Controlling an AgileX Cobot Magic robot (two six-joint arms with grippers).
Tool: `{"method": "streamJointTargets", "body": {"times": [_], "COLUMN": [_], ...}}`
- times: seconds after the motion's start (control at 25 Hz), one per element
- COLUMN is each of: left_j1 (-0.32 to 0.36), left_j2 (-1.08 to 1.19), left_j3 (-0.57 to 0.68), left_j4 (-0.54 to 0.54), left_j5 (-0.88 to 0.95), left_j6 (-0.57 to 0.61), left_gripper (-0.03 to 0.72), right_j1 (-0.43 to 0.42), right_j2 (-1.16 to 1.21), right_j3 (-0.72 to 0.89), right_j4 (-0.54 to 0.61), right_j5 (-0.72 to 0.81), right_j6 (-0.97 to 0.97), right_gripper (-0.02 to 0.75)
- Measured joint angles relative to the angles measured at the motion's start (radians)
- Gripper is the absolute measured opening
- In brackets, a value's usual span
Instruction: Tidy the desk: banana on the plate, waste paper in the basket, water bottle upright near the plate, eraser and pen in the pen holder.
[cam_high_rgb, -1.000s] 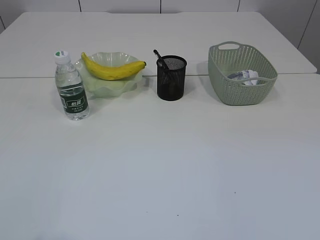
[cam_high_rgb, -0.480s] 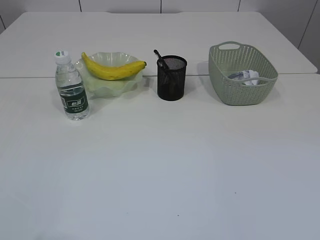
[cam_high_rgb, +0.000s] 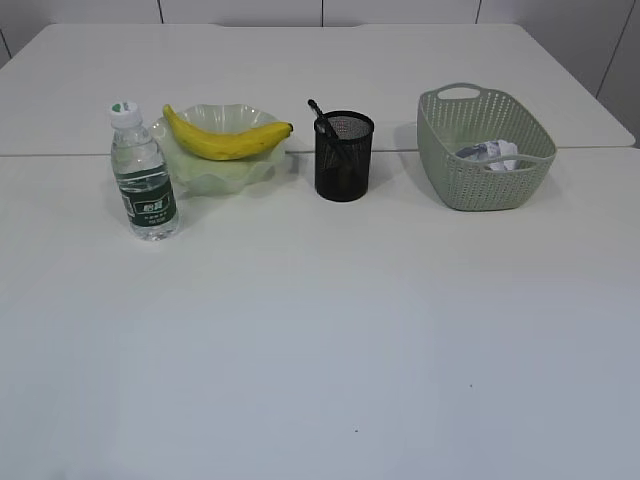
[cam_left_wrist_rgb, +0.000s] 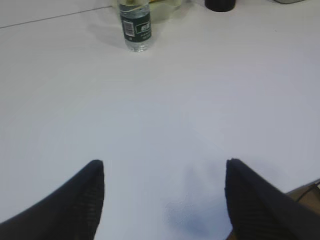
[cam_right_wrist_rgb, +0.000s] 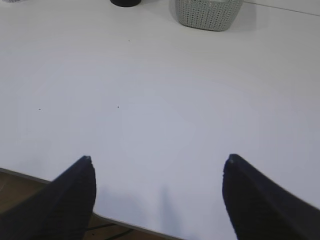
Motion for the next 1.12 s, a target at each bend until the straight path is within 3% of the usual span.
{"method": "streamJointTargets", "body": {"times": [0.52, 1.12], "left_j1": [0.276, 0.347], "left_j2": [0.0, 0.0], "left_j3": [0.0, 0.0], "left_j4": [0.0, -0.002], "left_j5": [0.0, 0.0], "left_j6": [0.0, 0.0], "left_gripper": [0.519, 0.517], "right_j1": [0.0, -0.053], "right_j2": [0.0, 0.0], "right_j3": [0.0, 0.0], "right_j4": [0.0, 0.006], "right_j5": [0.0, 0.0], "right_j6": [0.0, 0.0], "right_gripper": [0.587, 0.587]}}
